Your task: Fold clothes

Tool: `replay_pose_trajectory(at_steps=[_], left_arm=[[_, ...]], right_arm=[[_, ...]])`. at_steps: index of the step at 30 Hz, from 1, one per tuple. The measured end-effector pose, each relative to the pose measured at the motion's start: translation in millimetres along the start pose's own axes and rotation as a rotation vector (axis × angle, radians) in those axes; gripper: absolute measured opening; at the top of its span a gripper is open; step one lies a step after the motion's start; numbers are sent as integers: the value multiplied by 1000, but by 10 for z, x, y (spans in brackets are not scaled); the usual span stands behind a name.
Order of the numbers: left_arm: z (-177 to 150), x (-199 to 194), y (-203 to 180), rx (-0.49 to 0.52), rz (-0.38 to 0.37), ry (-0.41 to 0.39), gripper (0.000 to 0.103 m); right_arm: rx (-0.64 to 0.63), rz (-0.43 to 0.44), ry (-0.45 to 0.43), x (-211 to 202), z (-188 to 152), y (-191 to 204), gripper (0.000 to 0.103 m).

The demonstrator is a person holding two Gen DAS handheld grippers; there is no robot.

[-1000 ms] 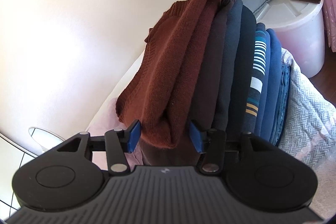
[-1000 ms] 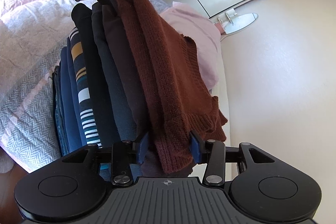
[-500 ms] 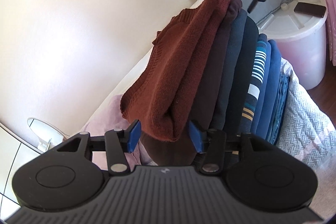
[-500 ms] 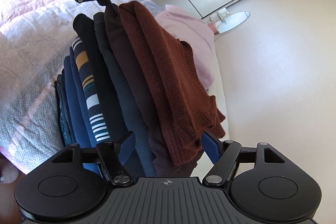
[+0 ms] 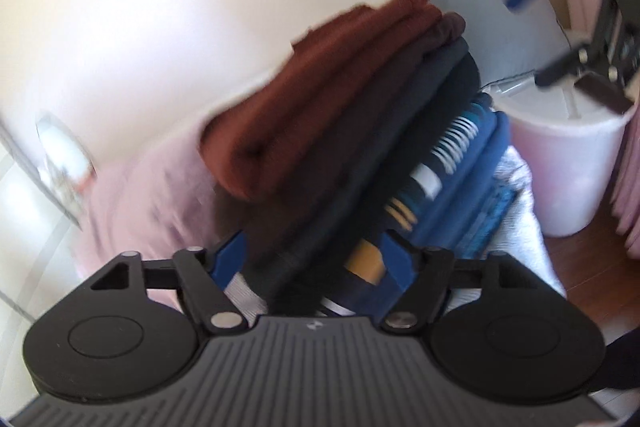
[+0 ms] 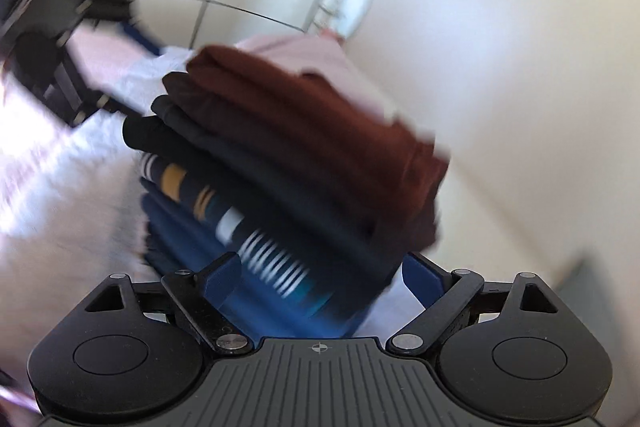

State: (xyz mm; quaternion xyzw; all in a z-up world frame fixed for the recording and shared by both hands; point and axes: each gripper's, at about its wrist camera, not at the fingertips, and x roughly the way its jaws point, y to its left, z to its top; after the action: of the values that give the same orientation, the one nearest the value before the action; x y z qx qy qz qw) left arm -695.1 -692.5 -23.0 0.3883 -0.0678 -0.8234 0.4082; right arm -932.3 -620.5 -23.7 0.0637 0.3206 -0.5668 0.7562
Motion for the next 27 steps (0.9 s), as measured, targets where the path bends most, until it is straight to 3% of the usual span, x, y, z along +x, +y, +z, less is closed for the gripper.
replay_pose_trajectory(at_steps=[2,3,6,8,13,18,27], left_arm=[[-22,13,-53,-72,-9,32,90],[-23,21,-81,-101,-11,47,90],[2,60,-144,-174,-12,103,91],[14,68,-170,-232,0,131,102],[-22,18,-227,-381,35,190,101],[-122,-211,-362,-438,25,161,101],[-459,-1095,-612,-479,19,91,101]], right_arm=[[115,26,48,52,-84,-36,97],[161,32,66,75,-116,-45,102],[276,63,95,132,-190,-69,102],[329,91,104,158,-223,-68,102],[388,117,113,145,-228,-25,102],[444,57,134,-99,-174,188,102],[528,-125,135,-900,-186,911,102]])
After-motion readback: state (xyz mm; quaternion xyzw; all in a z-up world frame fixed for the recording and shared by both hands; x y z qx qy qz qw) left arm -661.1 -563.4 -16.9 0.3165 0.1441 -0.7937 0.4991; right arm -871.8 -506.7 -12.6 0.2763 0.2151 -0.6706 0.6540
